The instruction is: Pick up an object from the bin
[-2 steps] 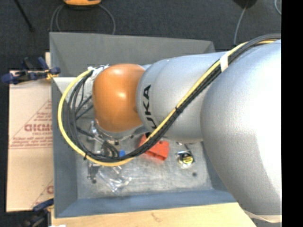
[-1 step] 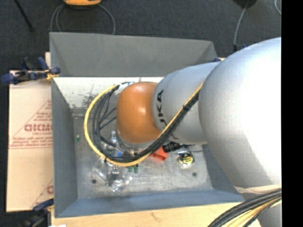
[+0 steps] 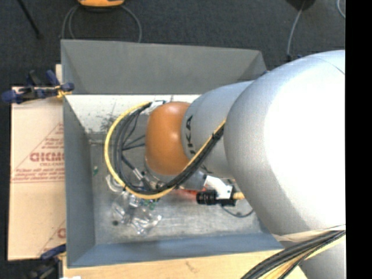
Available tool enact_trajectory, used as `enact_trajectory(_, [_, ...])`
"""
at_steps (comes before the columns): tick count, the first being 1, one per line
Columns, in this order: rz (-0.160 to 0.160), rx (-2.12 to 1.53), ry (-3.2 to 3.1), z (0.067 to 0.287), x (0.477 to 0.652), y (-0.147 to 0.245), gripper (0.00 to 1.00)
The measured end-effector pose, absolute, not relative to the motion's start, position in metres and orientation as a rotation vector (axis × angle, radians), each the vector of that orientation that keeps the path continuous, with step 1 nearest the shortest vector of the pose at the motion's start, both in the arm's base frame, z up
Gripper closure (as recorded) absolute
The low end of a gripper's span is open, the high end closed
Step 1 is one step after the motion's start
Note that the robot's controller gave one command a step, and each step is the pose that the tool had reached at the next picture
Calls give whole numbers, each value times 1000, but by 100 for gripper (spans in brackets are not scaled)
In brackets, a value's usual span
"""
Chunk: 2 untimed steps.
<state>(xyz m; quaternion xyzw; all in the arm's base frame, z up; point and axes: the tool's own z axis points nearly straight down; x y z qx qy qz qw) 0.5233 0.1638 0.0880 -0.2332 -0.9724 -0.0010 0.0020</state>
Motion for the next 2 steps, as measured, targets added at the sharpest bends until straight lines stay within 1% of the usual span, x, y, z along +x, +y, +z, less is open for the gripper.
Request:
enact_trajectory(1, [-8, -731, -3043, 89, 522, 167, 100])
enact_trajectory(2, [0, -328, -3131, 230, 539, 163, 100])
